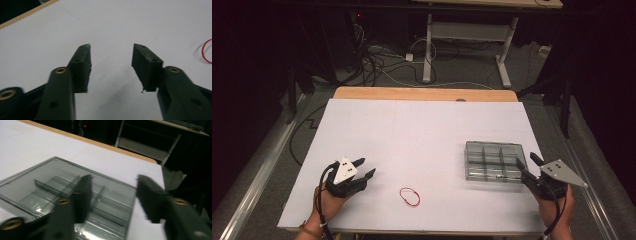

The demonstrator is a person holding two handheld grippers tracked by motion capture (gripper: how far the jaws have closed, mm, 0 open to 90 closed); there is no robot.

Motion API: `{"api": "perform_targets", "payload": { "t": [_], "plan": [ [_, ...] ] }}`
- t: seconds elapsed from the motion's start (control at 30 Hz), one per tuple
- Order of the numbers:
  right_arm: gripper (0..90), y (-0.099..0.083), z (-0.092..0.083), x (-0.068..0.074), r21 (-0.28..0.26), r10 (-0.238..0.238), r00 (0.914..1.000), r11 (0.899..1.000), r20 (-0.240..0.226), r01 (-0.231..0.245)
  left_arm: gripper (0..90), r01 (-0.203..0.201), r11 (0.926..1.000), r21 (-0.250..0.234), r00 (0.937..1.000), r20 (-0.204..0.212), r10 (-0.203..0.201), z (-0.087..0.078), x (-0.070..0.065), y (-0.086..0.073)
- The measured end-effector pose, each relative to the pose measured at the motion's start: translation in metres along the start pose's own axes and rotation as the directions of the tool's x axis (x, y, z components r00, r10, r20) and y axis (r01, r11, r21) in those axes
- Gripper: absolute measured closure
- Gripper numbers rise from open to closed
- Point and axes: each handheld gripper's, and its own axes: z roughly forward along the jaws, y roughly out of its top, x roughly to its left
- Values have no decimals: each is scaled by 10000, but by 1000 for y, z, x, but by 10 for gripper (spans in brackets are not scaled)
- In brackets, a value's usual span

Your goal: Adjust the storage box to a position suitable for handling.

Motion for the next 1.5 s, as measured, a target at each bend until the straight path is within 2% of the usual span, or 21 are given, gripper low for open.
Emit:
{"api": "perform_targets", "payload": {
  "t": [0.03,0.07,0.13,0.23,0.27,0.33,0.37,0.4,0.43,0.47,0.5,0.6,0.8,0.87,1.1,1.17,1.5],
  "plan": [
    [722,-2,0,-5,133,72,9998,9999,168,-74,624,-229,9996,168,9996,196,225,3,-2,3],
    [782,-4,0,-10,364,120,9994,9993,316,-131,656,-229,9996,168,9996,196,225,3,-2,3],
    [880,-8,1,-19,704,314,9988,9969,388,-341,788,-339,9993,182,9989,338,332,6,-4,6],
    [900,-16,6,-29,1384,637,9966,9879,522,-704,880,-323,9991,286,9954,915,296,16,-6,14],
    [900,-16,6,-29,1384,637,9966,9879,522,-704,879,-323,9991,286,9954,915,296,16,-6,14],
    [900,-22,15,-36,1988,806,9961,9762,368,-864,880,-496,9978,438,9940,1001,451,22,-9,18],
    [900,-23,18,-37,2125,849,9958,9730,343,-902,880,-513,9975,484,9919,1188,453,25,-10,20],
    [900,-23,18,-37,2125,849,9958,9730,343,-902,880,-513,9975,484,9919,1188,453,25,-10,20],
    [900,-26,25,-38,2467,896,9959,9649,125,-899,880,-544,9972,520,9915,1207,478,26,-11,20],
    [900,-26,25,-38,2467,896,9959,9649,125,-899,880,-522,9972,533,9915,1220,454,28,-11,21],
    [900,-27,31,-37,2780,891,9960,9569,-67,-837,880,-524,9970,565,9908,1275,449,29,-11,21],
    [900,-28,36,-36,3027,842,9963,9501,-177,-749,880,-504,9968,614,9902,1333,418,32,-10,22],
    [900,-30,42,-34,3216,812,9962,9445,-316,-667,880,-492,9961,727,9888,1446,383,38,-8,25],
    [900,-29,43,-35,3275,931,9951,9417,-320,-775,880,-556,9948,859,9878,1496,423,41,-9,25],
    [900,-29,45,-34,3333,1006,9942,9392,-382,-822,880,-605,9935,959,9871,1537,452,46,-10,28],
    [900,-29,45,-34,3343,1041,9939,9385,-362,-861,880,-725,9923,1008,9858,1581,560,48,-11,30],
    [900,-24,52,-20,3409,809,9952,9384,-544,-576,879,-918,9898,1090,9806,1830,708,62,-16,40]
  ]
}}
